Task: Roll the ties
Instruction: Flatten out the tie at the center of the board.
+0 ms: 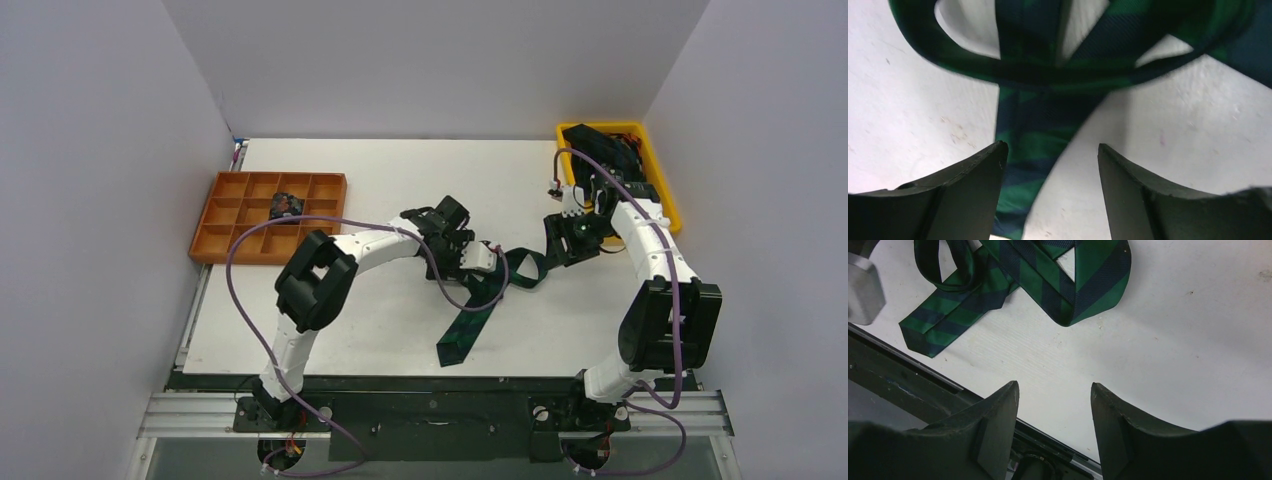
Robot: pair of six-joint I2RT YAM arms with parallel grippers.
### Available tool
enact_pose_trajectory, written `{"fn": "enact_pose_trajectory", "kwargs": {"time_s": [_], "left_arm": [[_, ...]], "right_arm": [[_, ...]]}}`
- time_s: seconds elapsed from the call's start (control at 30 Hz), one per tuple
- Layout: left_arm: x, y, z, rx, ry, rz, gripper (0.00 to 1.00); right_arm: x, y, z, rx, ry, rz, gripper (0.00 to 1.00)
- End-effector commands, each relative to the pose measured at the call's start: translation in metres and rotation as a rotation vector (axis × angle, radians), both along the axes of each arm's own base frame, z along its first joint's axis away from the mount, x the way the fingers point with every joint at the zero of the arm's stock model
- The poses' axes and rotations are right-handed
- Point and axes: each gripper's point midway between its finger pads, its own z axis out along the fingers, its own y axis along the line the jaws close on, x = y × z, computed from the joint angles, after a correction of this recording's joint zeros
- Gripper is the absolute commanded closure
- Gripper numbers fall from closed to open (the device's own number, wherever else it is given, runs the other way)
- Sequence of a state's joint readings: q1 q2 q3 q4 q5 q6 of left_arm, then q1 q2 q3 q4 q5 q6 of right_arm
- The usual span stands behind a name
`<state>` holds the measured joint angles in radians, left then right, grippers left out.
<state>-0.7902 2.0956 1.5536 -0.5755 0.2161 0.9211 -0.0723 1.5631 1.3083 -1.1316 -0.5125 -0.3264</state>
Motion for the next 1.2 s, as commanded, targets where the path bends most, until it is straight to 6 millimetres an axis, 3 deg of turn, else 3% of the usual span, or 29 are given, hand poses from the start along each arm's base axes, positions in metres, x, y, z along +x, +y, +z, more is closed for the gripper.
{"fn": "enact_pose_trajectory", "kwargs": {"time_s": [0.0, 0.03, 0.1, 0.13, 0.23, 0.3, 0.37, 0.5, 0.57, 0.67, 0.87, 0.97, 1.17], "left_arm": [[0.013, -0.015, -0.01, 0.1, -0.085, -0.047, 0.4], [0.006, -0.006, -0.023, 0.149, -0.045, -0.052, 0.42], [-0.003, 0.003, -0.032, 0.191, -0.003, -0.06, 0.52], [-0.011, 0.009, -0.035, 0.212, 0.033, -0.069, 0.64], [-0.034, 0.02, -0.031, 0.214, 0.121, -0.081, 0.83], [-0.056, 0.023, -0.021, 0.165, 0.215, -0.079, 0.95], [-0.074, 0.026, -0.007, 0.114, 0.314, -0.046, 1.0], [-0.089, 0.029, 0.034, -0.051, 0.544, 0.139, 1.0], [-0.082, 0.027, 0.058, -0.169, 0.655, 0.262, 1.0], [-0.051, 0.025, 0.096, -0.378, 0.771, 0.438, 1.0], [0.006, 0.069, 0.141, -0.673, 0.938, 0.714, 1.0], [0.021, 0.095, 0.149, -0.816, 1.088, 0.862, 1.0], [0.036, 0.116, 0.144, -0.955, 1.203, 1.004, 1.0]], "right_arm": [[-0.005, 0.002, 0.009, 0.03, -0.011, -0.013, 0.5], [-0.005, 0.0, 0.009, 0.03, -0.01, -0.02, 0.5], [-0.004, -0.004, 0.009, 0.029, -0.011, -0.03, 0.5], [-0.005, -0.005, 0.008, 0.027, -0.01, -0.029, 0.51], [-0.005, -0.008, 0.007, 0.021, -0.009, -0.023, 0.55], [-0.004, -0.009, 0.006, 0.015, -0.008, -0.017, 0.56], [-0.002, -0.01, 0.005, 0.011, -0.008, -0.013, 0.59], [0.002, -0.007, 0.001, 0.003, -0.002, 0.014, 0.63], [0.004, -0.003, -0.001, -0.012, -0.007, 0.048, 0.65], [0.006, 0.01, -0.002, -0.055, -0.027, 0.134, 0.67], [0.002, 0.056, -0.005, -0.119, -0.115, 0.404, 0.68], [-0.001, 0.082, -0.008, -0.13, -0.173, 0.531, 0.68], [-0.014, 0.157, -0.029, -0.144, -0.251, 0.803, 0.68]]}}
